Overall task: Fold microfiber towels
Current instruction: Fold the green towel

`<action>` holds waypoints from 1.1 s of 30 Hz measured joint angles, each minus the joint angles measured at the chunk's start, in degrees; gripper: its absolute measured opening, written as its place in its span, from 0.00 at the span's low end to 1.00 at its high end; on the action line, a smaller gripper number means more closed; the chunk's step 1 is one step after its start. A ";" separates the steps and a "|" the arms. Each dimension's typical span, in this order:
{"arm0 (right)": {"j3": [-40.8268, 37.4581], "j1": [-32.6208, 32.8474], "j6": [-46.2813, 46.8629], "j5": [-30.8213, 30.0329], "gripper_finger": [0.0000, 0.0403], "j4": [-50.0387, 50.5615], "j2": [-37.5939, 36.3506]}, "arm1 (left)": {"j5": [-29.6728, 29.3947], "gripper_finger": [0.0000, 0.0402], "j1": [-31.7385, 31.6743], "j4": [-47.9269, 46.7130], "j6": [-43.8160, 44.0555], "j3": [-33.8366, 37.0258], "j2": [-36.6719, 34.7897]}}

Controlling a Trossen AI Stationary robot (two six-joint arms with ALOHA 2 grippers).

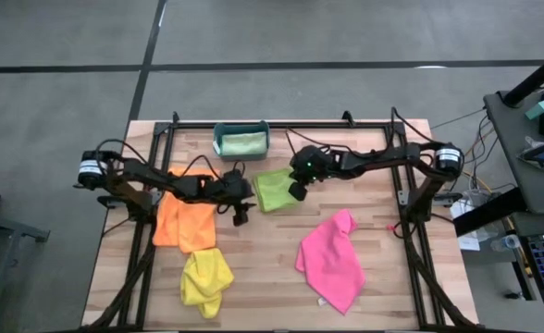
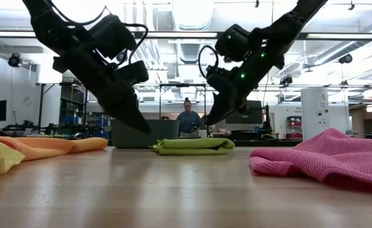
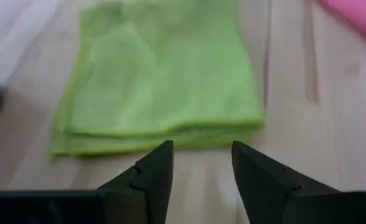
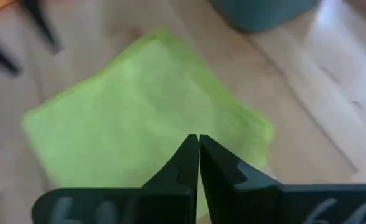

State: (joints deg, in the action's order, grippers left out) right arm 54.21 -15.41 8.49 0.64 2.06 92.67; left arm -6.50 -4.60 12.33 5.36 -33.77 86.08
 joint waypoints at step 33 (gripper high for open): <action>-1.21 12.09 -0.18 9.73 0.02 -3.89 -0.54 | 4.74 0.37 -0.36 -5.76 -0.10 -0.29 -1.57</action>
State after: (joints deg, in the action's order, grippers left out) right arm 52.99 -3.33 8.32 10.37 -1.83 92.13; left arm -1.76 -4.96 6.56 5.27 -34.06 84.52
